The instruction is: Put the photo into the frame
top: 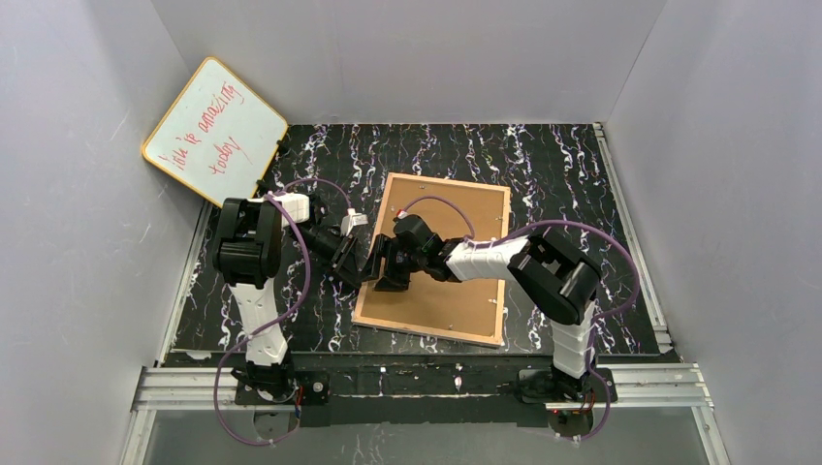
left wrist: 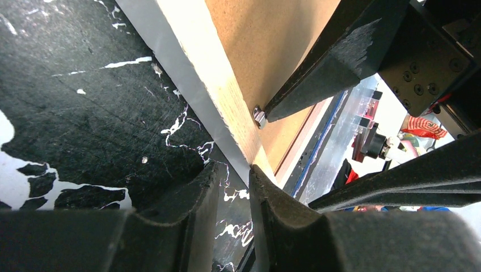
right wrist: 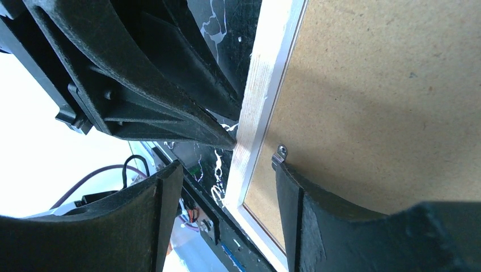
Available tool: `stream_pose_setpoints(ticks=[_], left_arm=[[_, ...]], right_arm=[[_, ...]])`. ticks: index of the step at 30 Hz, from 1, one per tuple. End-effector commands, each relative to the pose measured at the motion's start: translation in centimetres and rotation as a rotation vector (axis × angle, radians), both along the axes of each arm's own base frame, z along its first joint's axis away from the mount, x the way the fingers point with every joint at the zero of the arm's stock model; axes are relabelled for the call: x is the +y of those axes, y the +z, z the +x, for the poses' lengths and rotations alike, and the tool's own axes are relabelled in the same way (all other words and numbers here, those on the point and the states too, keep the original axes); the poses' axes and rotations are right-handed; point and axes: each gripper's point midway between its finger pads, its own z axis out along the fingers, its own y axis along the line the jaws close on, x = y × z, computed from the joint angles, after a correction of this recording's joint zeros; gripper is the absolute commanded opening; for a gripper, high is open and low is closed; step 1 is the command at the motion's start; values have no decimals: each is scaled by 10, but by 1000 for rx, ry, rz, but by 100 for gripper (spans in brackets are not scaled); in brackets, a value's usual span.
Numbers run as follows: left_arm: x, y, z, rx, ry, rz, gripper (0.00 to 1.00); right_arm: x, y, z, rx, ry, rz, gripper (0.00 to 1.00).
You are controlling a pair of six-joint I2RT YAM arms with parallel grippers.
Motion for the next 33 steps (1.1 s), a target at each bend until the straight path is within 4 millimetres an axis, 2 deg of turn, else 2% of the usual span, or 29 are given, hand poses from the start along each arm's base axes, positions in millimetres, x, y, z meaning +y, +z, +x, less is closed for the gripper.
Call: stream_pose_setpoints(ticks=[1,11,26,33], left_arm=[[3,-12,-3,-50,-47,39,24],[2,-13,-4,-54,-55,42,24],[1,-14,-9,-54,-68,45,23],[1,-17,-13,-46,-77,44,22]], right_arm=[[4,-10,4,-14,-7,-30,70],[6,-21,10,-25,-21,-52,68],[7,-27,18,-35,-53,-50,65],[3,-33,28,-48,-121,-72,64]])
